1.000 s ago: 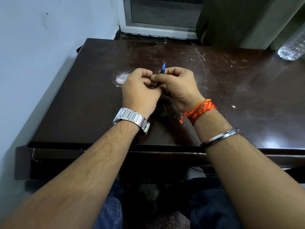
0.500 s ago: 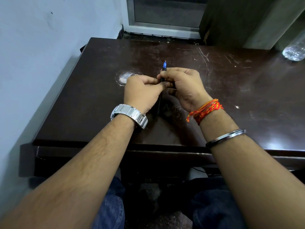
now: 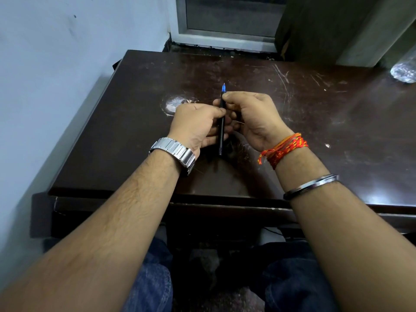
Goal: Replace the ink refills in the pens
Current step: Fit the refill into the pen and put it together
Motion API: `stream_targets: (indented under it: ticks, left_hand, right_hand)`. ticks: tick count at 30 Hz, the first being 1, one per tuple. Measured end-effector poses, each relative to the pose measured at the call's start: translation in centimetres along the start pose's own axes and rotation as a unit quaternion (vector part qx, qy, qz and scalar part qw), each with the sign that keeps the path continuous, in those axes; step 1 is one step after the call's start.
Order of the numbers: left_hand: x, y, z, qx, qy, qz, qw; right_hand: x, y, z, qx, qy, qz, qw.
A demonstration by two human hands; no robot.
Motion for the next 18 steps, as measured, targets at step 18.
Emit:
stream_targets:
  ticks: [18]
  left_hand:
    - [-0.1, 0.4, 0.6, -0.004, -0.052, 0.096, 0.994]
  right_hand:
    - [0.3, -1.1, -0.5, 0.064, 0.003, 0.041, 0.997]
Point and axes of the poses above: each hand's wrist, its own z-axis towards the middle knuckle, its own y-axis out of the back of the hand, x = y × z, the point moved 6 cm from there along z, towards the middle knuckle, and after that the axes turned 1 degree about -y, right-handed, at the moved point
